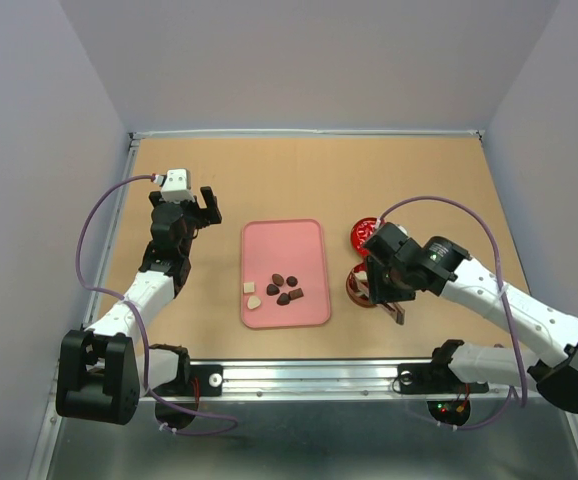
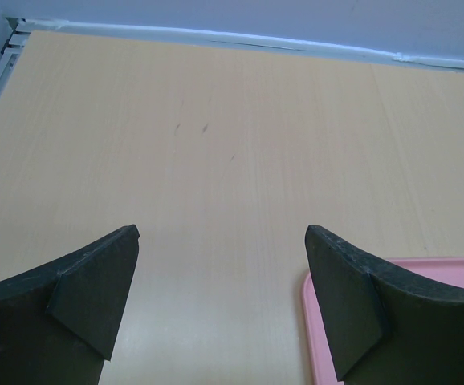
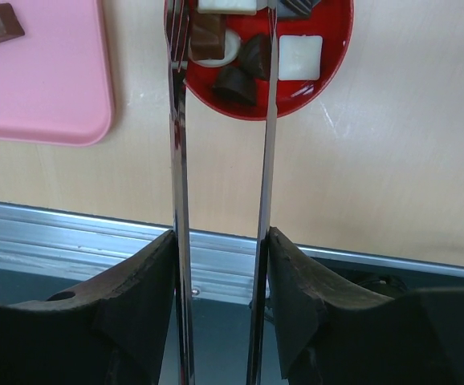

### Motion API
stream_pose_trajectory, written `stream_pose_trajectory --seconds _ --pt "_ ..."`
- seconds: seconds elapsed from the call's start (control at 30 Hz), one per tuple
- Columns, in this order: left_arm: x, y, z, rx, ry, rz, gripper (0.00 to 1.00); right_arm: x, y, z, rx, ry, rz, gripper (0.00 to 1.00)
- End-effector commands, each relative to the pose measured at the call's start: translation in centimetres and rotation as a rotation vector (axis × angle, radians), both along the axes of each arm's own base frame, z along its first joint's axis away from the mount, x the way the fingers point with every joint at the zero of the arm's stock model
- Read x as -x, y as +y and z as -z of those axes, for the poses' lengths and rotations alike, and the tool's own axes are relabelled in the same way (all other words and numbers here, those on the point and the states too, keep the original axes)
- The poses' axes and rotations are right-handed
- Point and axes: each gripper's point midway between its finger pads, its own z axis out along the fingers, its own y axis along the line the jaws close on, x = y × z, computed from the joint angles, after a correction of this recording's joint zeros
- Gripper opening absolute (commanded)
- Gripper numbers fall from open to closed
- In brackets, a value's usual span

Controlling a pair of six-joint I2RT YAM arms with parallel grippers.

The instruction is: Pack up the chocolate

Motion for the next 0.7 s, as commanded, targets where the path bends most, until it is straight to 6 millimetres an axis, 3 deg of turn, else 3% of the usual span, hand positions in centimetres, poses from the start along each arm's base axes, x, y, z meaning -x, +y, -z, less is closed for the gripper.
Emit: stream_pose_trajectory --seconds 0.0,0.17,0.33,0.67 --pt "-0.6 0.0 -2.7 0.013 -0.074 0.001 0.96 -0.8 -0.2 -2.7 -0.032 -0.079 0.027 0.52" --pt "-0.5 0.0 -2.7 0.013 -0.074 0.001 0.96 -0.8 -0.4 -4.8 -0.054 -0.118 0.024 0.52" --pt "-0.5 0.1 -2.7 0.011 -0.072 -0.001 0.96 -1.3 0.9 -5.8 -0.104 -0.135 -0.024 0.49" --pt "-0.6 0.1 -2.4 0.011 -0.066 -0.004 0.96 -4.2 7.0 -5.4 -0.224 -0.165 -0.176 0.48"
